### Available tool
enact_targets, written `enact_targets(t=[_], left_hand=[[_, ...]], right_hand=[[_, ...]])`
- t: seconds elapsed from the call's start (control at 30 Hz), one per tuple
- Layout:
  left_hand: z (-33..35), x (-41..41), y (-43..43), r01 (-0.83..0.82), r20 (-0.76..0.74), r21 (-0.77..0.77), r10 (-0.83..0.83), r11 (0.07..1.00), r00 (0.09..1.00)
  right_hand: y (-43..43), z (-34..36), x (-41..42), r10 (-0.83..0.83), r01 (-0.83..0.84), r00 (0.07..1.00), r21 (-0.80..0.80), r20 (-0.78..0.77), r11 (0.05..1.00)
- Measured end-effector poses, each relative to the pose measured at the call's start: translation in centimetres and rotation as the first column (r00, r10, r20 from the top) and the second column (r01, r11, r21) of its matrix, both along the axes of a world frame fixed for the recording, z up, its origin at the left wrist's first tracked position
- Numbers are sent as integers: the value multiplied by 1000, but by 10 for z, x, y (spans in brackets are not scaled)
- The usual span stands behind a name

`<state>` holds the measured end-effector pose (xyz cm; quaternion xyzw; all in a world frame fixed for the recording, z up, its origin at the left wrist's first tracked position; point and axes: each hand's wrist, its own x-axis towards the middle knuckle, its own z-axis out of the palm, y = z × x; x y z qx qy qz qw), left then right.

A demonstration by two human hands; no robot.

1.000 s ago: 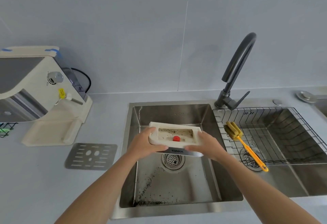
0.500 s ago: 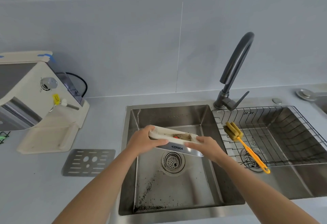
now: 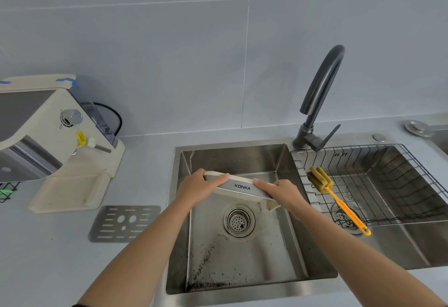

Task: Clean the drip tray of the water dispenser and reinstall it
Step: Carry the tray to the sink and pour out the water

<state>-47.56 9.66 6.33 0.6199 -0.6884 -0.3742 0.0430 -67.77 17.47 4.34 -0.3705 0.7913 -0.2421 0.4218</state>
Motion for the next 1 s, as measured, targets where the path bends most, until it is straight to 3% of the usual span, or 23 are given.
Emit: enact_targets(t=[0.27, 0.6, 0.9, 1.0], left_hand=[[6, 0, 2, 1, 121, 120, -15, 993, 992], [15, -5, 9, -25, 85, 184, 9, 983, 996], [58, -4, -13, -39, -7, -108, 38, 993, 999], [45, -2, -8, -43, 10, -98, 45, 994, 999]], right_hand=[[-3, -1, 7, -29, 34, 994, 54, -107, 998], [2, 4, 12, -28, 41, 986, 73, -166, 997], [-11, 67, 13, -30, -29, 926, -151, -376, 988], [-5, 57, 21, -42, -14, 918, -137, -395, 990]])
